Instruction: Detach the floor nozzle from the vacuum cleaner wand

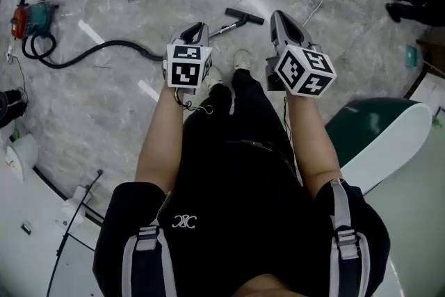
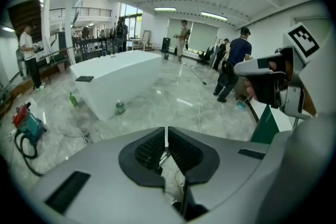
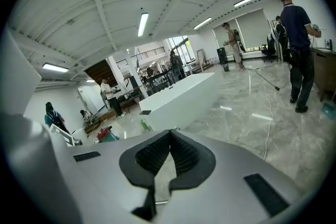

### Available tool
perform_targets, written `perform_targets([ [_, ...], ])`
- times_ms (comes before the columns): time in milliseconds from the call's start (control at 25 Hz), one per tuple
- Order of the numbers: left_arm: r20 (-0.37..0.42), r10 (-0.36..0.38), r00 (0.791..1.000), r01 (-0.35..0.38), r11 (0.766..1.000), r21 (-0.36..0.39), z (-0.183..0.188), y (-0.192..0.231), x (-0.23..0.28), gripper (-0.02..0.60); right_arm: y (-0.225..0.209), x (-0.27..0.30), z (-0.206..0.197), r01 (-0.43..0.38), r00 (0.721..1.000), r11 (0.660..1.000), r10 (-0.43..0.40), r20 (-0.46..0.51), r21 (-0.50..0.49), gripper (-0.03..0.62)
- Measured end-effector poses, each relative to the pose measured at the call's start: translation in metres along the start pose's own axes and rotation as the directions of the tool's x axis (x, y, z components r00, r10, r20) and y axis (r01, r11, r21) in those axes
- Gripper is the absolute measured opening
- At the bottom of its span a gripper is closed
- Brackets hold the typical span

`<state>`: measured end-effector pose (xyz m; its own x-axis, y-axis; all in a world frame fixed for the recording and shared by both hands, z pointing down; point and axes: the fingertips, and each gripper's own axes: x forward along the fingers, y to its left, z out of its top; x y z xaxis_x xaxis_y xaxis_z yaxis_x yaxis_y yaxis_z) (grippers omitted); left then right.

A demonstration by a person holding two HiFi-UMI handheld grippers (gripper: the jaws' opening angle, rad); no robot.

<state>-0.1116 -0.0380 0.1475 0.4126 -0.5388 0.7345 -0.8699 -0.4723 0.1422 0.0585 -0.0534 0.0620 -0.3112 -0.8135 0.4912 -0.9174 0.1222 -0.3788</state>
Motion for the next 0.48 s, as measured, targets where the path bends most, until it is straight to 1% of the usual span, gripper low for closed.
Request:
perform_targets([
  [120, -0.114, -0.057, 0.992, 0.055, 0.998, -0.022, -0.049, -0.001, 0.061, 0.012, -0.041, 0.034, -0.041, 0.019, 0.996, 0.999, -0.016, -0.082, 0.034, 0.012],
  [200, -0.185, -0.085, 0.979, 0.08, 0.996, -0.032, -0.085, 0.005, 0.112, 0.014, -0.068, 0.064, -0.072, 0.02, 0.991, 0.998, -0.013, -0.134, 0.055, 0.012],
  [240, -0.218, -0.088, 0.972, 0.086, 0.996, -0.018, -0.104, 0.008, 0.139, 0.014, -0.081, 0.08, -0.09, 0.019, 0.987, 0.998, -0.009, -0.16, 0.063, 0.012],
  [280, -0.25, -0.088, 0.964, 0.092, 0.996, 0.005, -0.124, 0.011, 0.167, 0.022, -0.095, 0.096, -0.108, 0.018, 0.982, 0.997, -0.005, -0.188, 0.07, 0.012],
  [320, -0.283, -0.085, 0.955, 0.099, 0.994, 0.036, -0.146, 0.015, 0.197, 0.067, -0.108, 0.113, -0.126, 0.014, 0.977, 0.997, 0.002, -0.215, 0.073, 0.012],
  [360, -0.317, -0.076, 0.945, 0.105, 0.992, 0.074, -0.168, 0.021, 0.226, 0.135, -0.119, 0.131, -0.144, 0.005, 0.971, 0.997, 0.012, -0.239, 0.071, 0.012],
  [400, -0.352, -0.064, 0.934, 0.111, 0.987, 0.115, -0.192, 0.026, 0.255, 0.175, -0.13, 0.149, -0.161, -0.011, 0.965, 0.998, 0.027, -0.261, 0.063, 0.012],
  [480, -0.429, -0.04, 0.902, 0.129, 0.975, 0.181, -0.247, 0.036, 0.308, 0.183, -0.15, 0.181, -0.198, -0.056, 0.95, 0.998, 0.066, -0.306, 0.042, 0.012],
])
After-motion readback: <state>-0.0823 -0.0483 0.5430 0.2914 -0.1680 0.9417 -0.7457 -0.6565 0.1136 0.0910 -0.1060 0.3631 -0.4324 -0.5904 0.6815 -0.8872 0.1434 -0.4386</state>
